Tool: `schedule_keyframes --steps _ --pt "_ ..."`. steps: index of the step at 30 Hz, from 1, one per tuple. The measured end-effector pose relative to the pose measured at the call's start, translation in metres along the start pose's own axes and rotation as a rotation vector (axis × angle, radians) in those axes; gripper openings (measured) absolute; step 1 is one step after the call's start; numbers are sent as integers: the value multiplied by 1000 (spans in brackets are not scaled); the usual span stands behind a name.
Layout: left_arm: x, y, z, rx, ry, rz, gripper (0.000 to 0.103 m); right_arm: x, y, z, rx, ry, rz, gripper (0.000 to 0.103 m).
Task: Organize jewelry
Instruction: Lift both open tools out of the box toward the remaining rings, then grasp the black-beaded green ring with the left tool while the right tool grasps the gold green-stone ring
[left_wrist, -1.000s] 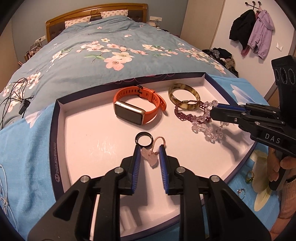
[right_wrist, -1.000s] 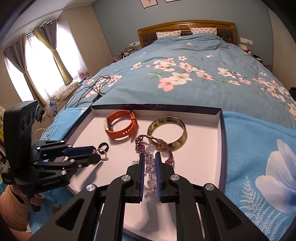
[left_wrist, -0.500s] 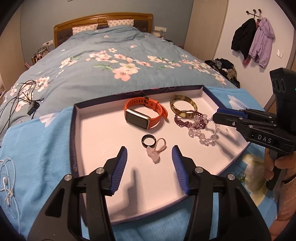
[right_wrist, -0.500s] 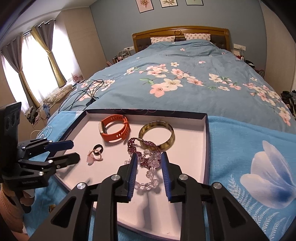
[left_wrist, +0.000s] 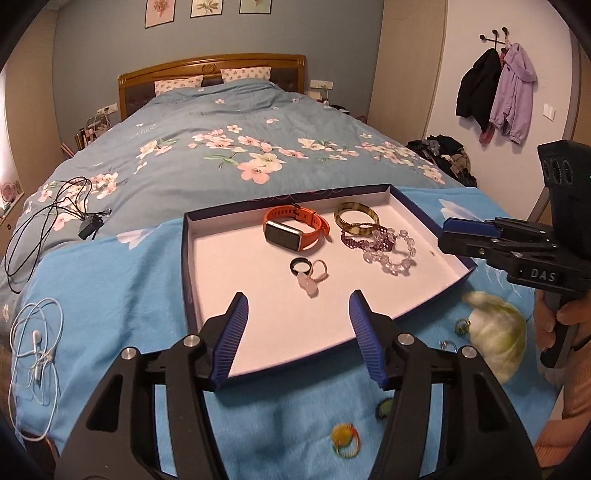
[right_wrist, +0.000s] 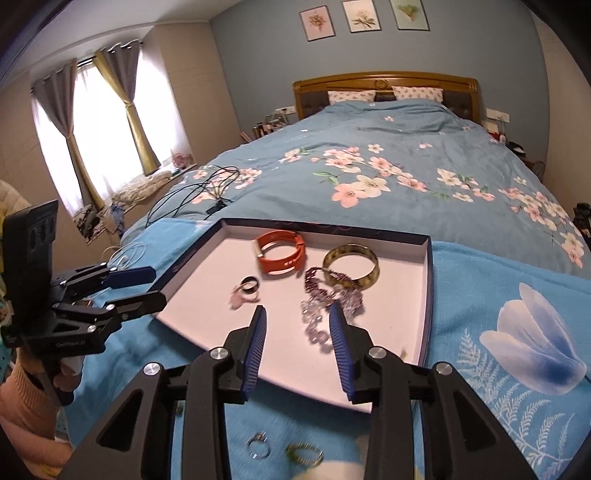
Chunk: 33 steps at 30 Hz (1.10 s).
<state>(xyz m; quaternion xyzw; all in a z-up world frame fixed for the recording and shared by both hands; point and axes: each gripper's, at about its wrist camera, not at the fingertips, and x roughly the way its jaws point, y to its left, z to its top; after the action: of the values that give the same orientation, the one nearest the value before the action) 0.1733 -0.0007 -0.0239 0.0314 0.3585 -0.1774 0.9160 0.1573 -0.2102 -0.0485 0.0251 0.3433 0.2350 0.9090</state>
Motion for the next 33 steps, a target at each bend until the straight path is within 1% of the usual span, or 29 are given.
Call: schedule_keyframes --steps 4,10,12,14,19,23,26,29,31,33 --pt "-11 -2 -11 15 -5 13 57 -13 9 -11 -23 2 14 35" --pt "-20 -4 -31 25 14 1 57 -22 11 -36 -34 40 -9 35" --pt "-24 -8 -39 37 20 -13 58 -21 10 -45 -29 59 -16 35" --pt "-24 -10 -44 38 28 -24 62 -20 9 -55 -25 85 -27 35" --pt "-22 -25 -56 68 51 -49 62 -16 5 -72 -14 128 -54 35" --pt "-20 -37 -61 101 65 -75 62 -13 5 -78 -16 145 -69 35" --pt "-16 -45 -64 124 79 -87 62 -15 6 -78 -19 136 -67 36" --pt "-13 -53 -66 144 89 -112 59 -14 7 -79 -20 141 -68 37" --pt "-9 -56 -65 149 99 -123 55 -14 8 -79 -25 144 -67 37" --pt "-3 -60 -65 147 121 -141 52 -14 8 -79 -25 145 -65 37"
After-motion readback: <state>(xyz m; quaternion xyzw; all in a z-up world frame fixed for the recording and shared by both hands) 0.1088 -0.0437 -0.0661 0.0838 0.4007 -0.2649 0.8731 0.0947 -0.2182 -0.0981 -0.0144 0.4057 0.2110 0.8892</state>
